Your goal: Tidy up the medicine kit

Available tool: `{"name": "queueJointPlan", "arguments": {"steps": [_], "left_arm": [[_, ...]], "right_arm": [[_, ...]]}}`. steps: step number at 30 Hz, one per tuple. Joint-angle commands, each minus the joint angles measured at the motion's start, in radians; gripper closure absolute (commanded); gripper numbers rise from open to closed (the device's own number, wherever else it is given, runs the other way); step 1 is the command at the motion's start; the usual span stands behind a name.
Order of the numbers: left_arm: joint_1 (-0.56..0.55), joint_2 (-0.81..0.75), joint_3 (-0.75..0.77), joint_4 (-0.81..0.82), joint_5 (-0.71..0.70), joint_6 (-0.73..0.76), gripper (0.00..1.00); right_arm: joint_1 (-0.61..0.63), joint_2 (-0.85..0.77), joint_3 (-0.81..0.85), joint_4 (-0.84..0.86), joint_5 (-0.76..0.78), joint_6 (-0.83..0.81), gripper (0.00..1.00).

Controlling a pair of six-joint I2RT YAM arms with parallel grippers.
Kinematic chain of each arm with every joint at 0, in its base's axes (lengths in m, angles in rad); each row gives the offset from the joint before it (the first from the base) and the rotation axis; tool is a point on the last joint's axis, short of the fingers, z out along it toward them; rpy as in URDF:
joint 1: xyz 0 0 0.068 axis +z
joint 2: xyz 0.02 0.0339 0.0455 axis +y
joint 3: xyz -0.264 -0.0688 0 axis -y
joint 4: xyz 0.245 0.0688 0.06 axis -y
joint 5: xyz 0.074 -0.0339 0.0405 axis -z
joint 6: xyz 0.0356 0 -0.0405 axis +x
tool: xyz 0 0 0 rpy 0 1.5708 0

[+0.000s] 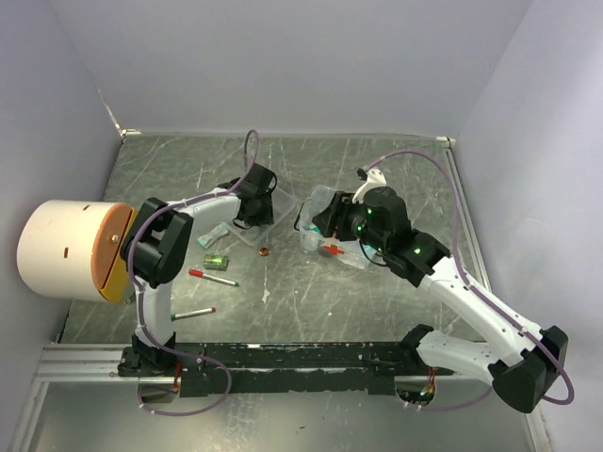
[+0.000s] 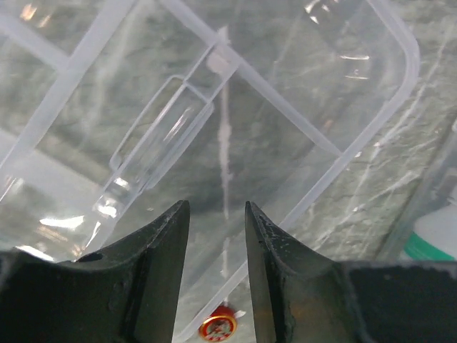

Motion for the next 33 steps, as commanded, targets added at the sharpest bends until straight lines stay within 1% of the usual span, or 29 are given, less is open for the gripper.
{"name": "queueJointPlan", "arguments": {"steps": [1, 5, 8, 10, 12, 13, 14, 19, 21, 24, 29, 31, 33], "left_arm": [[-0.020, 0.048, 0.053, 0.046, 0.141, 0.001, 0.51], [-0.029, 0.030, 0.055, 0.041, 0.176, -0.018, 0.48], [-0.027, -0.029, 0.043, 0.009, 0.137, -0.026, 0.45], [-0.027, -0.077, 0.042, -0.037, 0.044, -0.029, 0.42], [-0.028, -0.133, 0.031, -0.085, -0.094, -0.050, 0.39], [-0.026, -0.163, 0.010, -0.101, -0.187, -0.073, 0.36], [-0.020, -0.193, -0.011, -0.113, -0.247, -0.098, 0.32], [0.033, -0.318, -0.156, -0.136, -0.431, -0.282, 0.22], [0.056, -0.348, -0.207, -0.140, -0.470, -0.359, 0.18], [0.094, -0.367, -0.256, -0.133, -0.488, -0.406, 0.16], [0.183, -0.335, -0.237, -0.109, -0.413, -0.313, 0.23], [0.205, -0.317, -0.222, -0.109, -0.380, -0.283, 0.24], [0.214, -0.300, -0.226, -0.119, -0.351, -0.284, 0.24]], "right_arm": [[0.043, 0.010, 0.005, 0.022, 0.066, 0.005, 0.48], [0.052, 0.005, 0.003, 0.009, 0.095, 0.005, 0.48], [0.053, -0.004, 0.003, -0.003, 0.119, 0.013, 0.48], [0.052, -0.009, 0.003, -0.011, 0.133, 0.017, 0.48], [0.053, -0.008, 0.006, -0.020, 0.141, 0.016, 0.48], [0.052, -0.006, 0.008, -0.026, 0.143, 0.016, 0.48], [0.052, -0.003, 0.010, -0.031, 0.146, 0.018, 0.48], [0.052, 0.008, 0.006, -0.035, 0.137, 0.018, 0.48], [0.053, 0.011, 0.001, -0.030, 0.131, 0.026, 0.48], [0.053, 0.011, -0.010, -0.018, 0.124, 0.039, 0.48], [0.052, 0.009, -0.026, -0.003, 0.112, 0.064, 0.48], [0.052, 0.013, -0.025, -0.004, 0.111, 0.068, 0.48], [0.052, 0.020, -0.021, -0.009, 0.112, 0.068, 0.48]]}}
